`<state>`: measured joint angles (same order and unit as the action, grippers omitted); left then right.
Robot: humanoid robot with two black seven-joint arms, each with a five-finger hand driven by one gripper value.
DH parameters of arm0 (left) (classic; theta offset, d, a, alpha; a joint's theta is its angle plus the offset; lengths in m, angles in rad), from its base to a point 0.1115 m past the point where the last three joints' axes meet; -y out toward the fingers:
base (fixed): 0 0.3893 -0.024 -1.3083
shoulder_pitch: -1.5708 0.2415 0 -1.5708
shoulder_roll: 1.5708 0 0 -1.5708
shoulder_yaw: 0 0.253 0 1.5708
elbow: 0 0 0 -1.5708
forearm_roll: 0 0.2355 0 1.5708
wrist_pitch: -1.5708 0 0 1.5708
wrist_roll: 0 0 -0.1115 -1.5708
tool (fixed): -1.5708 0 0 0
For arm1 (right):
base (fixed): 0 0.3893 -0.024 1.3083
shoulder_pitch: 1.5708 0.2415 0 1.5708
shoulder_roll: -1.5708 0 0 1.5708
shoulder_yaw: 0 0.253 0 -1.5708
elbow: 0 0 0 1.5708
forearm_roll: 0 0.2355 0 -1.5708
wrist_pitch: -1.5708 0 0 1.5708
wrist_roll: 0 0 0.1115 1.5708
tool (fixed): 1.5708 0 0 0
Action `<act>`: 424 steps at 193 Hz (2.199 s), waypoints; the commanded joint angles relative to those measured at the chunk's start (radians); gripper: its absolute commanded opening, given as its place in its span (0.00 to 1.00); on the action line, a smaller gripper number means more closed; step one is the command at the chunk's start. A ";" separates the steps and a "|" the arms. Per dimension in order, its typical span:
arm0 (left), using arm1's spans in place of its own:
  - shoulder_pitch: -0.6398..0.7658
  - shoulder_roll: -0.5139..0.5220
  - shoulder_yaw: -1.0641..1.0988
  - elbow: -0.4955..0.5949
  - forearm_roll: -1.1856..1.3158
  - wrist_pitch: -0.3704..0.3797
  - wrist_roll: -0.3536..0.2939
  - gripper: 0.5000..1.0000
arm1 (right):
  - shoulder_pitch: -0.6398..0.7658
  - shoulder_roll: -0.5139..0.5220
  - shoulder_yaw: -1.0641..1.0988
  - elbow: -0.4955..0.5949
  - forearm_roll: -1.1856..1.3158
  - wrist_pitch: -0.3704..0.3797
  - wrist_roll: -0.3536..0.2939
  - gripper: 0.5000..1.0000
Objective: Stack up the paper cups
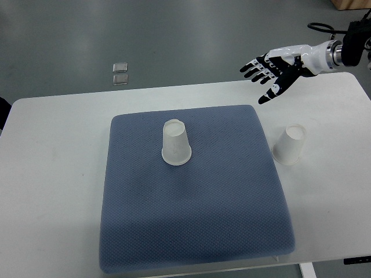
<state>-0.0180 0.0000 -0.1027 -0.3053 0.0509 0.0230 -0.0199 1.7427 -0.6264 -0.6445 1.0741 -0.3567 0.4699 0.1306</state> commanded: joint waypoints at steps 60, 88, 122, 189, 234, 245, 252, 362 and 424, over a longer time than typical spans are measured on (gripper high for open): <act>-0.002 0.000 0.000 0.002 0.000 0.000 -0.002 1.00 | 0.541 0.068 -0.297 0.202 -0.194 0.141 -0.061 0.85; -0.002 0.000 0.000 0.002 -0.002 0.000 -0.002 1.00 | 0.669 0.054 -0.288 0.204 -0.194 0.141 -0.095 0.85; -0.003 0.000 0.000 0.002 -0.002 0.000 0.000 1.00 | 0.758 0.024 -0.299 0.199 -0.197 0.141 -0.095 0.85; -0.003 0.000 0.000 0.003 -0.002 0.002 0.000 1.00 | 0.644 -0.001 -0.297 0.202 -0.222 0.141 -0.095 0.85; -0.003 0.000 -0.002 0.005 -0.002 0.002 0.000 1.00 | 0.502 0.008 -0.297 0.204 -0.258 0.141 -0.095 0.85; -0.003 0.000 -0.003 0.005 -0.002 0.002 0.000 1.00 | 0.448 0.010 -0.297 0.204 -0.265 0.105 -0.095 0.85; -0.003 0.000 -0.003 0.005 -0.003 0.003 0.000 1.00 | 0.405 0.011 -0.297 0.204 -0.268 0.053 -0.095 0.85; -0.003 0.000 -0.003 0.005 -0.003 0.005 -0.002 1.00 | 0.113 0.063 -0.296 0.165 -0.269 -0.249 -0.112 0.84; -0.003 0.000 -0.003 0.005 -0.003 0.003 0.000 1.00 | 0.021 0.088 -0.296 0.150 -0.266 -0.316 -0.152 0.84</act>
<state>-0.0214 0.0000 -0.1059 -0.3006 0.0473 0.0262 -0.0206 1.7946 -0.5429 -0.9419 1.2351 -0.6232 0.1760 -0.0199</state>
